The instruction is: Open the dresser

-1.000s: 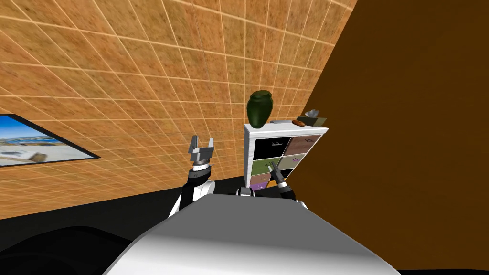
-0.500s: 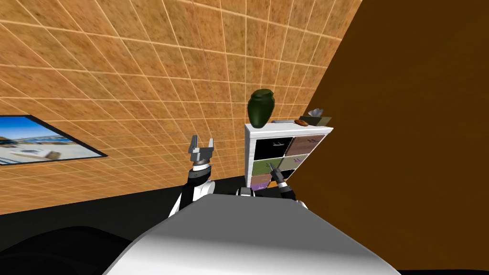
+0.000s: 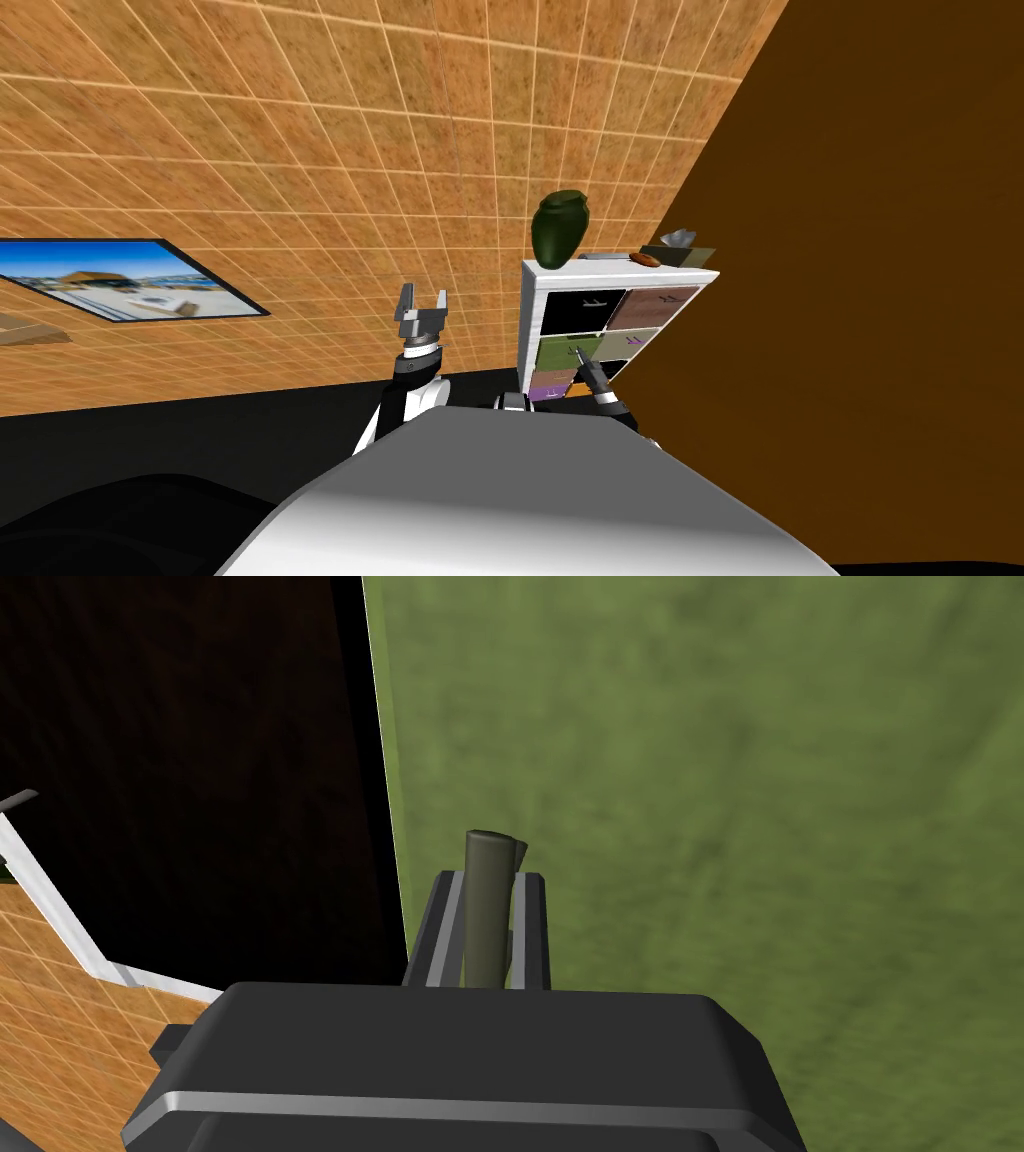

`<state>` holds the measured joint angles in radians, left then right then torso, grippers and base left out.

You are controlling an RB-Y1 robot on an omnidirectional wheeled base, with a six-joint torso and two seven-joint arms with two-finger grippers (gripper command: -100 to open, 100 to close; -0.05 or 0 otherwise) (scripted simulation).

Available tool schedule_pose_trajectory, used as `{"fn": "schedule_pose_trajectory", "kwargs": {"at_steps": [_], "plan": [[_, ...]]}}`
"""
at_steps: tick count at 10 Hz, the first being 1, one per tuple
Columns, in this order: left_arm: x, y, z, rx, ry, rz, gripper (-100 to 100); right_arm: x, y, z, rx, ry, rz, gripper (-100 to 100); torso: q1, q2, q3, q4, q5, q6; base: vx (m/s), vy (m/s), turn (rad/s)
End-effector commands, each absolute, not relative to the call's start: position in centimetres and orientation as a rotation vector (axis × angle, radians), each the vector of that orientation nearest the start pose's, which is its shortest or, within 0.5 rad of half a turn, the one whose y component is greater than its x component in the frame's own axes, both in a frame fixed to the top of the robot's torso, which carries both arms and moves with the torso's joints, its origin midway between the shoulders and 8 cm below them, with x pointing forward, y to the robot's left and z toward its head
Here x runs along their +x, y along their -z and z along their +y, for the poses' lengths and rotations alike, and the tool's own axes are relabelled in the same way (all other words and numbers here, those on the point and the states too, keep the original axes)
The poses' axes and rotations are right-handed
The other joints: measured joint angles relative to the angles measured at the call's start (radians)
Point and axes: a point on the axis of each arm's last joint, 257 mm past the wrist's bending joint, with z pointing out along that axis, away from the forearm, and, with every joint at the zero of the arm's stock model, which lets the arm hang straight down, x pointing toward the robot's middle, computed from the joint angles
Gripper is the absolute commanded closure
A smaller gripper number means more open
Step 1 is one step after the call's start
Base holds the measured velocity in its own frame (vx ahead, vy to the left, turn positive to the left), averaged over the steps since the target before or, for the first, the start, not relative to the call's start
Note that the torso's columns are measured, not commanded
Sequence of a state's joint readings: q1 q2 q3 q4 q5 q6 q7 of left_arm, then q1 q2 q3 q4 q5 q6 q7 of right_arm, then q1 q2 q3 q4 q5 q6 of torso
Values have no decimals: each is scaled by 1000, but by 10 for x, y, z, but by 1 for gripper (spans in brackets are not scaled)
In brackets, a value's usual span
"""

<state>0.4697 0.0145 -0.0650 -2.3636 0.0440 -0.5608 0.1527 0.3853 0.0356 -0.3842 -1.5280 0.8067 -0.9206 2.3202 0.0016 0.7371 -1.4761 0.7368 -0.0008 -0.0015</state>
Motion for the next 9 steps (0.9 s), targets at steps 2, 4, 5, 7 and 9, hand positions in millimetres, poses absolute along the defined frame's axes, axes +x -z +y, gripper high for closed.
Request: {"fn": "schedule_pose_trajectory", "kwargs": {"at_steps": [2,4,5,7,9], "plan": [[317,-80,255,-592,1589,441,0,366,253,-300,-1149,1203,909,100,-1,0,0,0,0,0,-51,-4,-87],[317,-80,255,-592,1589,441,0,369,248,-291,-1158,1183,894,100,-4,9,5,4,1,3,-160,-25,-148],[317,-80,255,-592,1589,441,0,367,252,-293,-1159,1185,902,100,-3,8,4,6,3,3,-70,-6,-20],[317,-80,255,-592,1589,441,0,364,250,-293,-1160,1177,898,100,0,4,1,4,3,2,-163,-17,-28],[317,-80,255,-592,1589,441,0,362,245,-293,-1159,1175,886,100,-1,7,3,5,3,2,-203,-27,-28]]}}
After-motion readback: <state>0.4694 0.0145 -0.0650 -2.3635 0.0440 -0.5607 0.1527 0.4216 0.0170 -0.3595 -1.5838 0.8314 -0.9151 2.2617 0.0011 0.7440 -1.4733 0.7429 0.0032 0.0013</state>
